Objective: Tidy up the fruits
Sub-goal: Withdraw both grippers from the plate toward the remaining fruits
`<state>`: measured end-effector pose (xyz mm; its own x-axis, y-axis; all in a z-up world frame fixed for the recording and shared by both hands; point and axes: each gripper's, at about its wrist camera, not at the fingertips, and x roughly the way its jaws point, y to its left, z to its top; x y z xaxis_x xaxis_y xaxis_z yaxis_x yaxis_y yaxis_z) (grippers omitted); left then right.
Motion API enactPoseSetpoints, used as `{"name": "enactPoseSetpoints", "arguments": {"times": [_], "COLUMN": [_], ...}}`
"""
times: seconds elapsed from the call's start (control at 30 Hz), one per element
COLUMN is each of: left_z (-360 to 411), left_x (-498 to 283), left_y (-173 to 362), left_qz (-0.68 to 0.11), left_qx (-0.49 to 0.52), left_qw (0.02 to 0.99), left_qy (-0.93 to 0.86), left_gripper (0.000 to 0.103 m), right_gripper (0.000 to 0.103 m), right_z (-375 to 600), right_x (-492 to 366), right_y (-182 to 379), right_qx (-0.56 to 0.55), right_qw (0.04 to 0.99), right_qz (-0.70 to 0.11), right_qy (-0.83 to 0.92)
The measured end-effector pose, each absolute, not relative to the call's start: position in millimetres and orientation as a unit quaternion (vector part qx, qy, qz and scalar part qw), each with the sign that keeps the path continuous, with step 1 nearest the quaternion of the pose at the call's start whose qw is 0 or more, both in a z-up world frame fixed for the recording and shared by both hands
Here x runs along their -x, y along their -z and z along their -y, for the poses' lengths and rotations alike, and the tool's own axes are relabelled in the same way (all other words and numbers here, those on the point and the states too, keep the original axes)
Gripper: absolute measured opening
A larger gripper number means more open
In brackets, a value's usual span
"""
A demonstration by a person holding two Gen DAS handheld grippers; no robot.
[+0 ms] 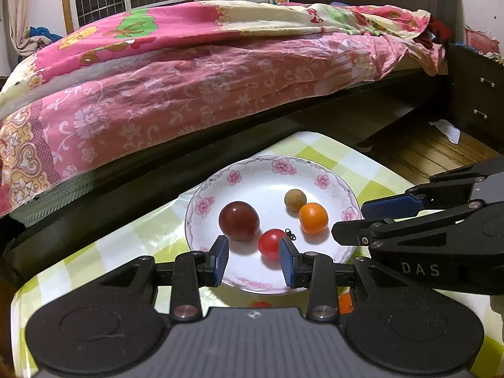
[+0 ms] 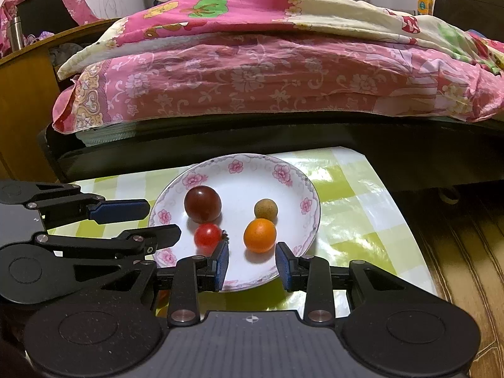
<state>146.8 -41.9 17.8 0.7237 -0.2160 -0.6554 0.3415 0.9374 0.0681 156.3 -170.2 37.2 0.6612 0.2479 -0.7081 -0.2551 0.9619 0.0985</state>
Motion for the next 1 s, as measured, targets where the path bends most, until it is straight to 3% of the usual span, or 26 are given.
{"name": "enactPoseSetpoints", "arguments": {"times": [1.0], "left_z": [15], "left_x": [-98], "left_y": [19], "left_qz": [-0.385], "left_qx": [-0.090], "left_qw": [0.903], "left_qy": [0.170], "left_gripper": [0.042], "right_gripper": [0.032], "right_z": [160], "right_x": [-119], "right_y": [-19], "right_qx": [0.019], "right_qw": [0.881], "right_qz": [-0.446], "right_qy": [-0.156]}}
